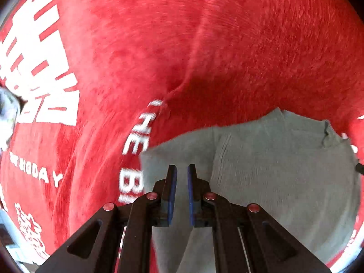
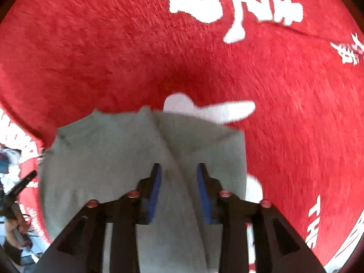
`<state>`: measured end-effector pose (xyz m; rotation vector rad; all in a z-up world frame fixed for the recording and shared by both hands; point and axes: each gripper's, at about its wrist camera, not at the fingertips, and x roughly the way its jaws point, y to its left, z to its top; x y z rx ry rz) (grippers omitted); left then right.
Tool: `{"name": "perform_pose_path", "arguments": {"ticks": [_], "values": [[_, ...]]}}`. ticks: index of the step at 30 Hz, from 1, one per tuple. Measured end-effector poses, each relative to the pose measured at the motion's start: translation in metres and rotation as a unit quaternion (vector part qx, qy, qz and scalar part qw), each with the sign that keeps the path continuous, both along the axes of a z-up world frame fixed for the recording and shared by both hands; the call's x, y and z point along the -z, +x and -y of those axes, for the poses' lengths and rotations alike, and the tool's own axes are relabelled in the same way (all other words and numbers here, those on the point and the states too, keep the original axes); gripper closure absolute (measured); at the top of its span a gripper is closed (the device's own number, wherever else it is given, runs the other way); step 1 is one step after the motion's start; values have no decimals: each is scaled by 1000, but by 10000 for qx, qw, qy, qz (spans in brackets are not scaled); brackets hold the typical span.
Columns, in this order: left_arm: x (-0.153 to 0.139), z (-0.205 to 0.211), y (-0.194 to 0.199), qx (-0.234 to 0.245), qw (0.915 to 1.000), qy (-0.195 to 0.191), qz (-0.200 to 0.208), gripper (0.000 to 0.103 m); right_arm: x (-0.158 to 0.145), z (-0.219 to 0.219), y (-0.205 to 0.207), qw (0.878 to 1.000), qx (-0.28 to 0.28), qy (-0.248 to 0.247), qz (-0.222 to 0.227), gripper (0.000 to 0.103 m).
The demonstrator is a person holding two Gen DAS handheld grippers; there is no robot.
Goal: Fold small clothes
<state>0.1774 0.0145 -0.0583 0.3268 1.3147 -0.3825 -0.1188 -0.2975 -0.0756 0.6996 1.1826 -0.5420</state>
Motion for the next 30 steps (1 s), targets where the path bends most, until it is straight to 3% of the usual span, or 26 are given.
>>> {"name": "perform_pose_path", "arguments": {"ticks": [2, 8, 9, 10, 11, 15, 17, 20, 23, 25, 27, 30], "values": [[-7, -19, -16, -10, 9998, -130, -120, 93, -5, -8, -20, 9997, -13, 240, 62, 47], [-11, -42, -62, 93, 9977, -332, -588, 93, 1, -41, -64, 9976, 43, 649, -230, 47], [-12, -41, -72, 95, 9974, -327, -639, 93, 5, -45, -64, 9974, 15, 637, -347, 51], [-9, -42, -81, 95, 9971, -300, -695, 93, 8, -48, -63, 9970, -33, 610, -482, 63], [-6, -42, -90, 84, 9968, -246, -749, 93, 10, -52, -63, 9966, -108, 524, -632, 97], [4, -48, -115, 165, 9971, -192, -718, 93, 0, -57, -68, 9956, -364, 45, -860, 97], [5, -50, -125, 253, 9971, -171, -690, 93, 12, -51, -81, 9944, -238, 116, -1020, 97], [3, -55, -132, 264, 9970, -208, -704, 93, 12, -44, -92, 9959, -65, 230, -870, 96], [-3, -65, -134, 125, 9962, -333, -792, 93, -2, -43, -104, 9944, 177, 168, -1025, 91], [-7, -73, -137, 64, 9965, -337, -766, 93, -21, -48, -104, 9926, 242, -239, -1166, 90], [-9, -84, -140, 12, 9976, -175, -662, 93, -43, -58, -96, 9959, 112, -351, -824, 85], [-15, -99, -146, -156, 9973, -279, -668, 93, -57, -85, -57, 9992, -338, 95, -179, 85]]}}
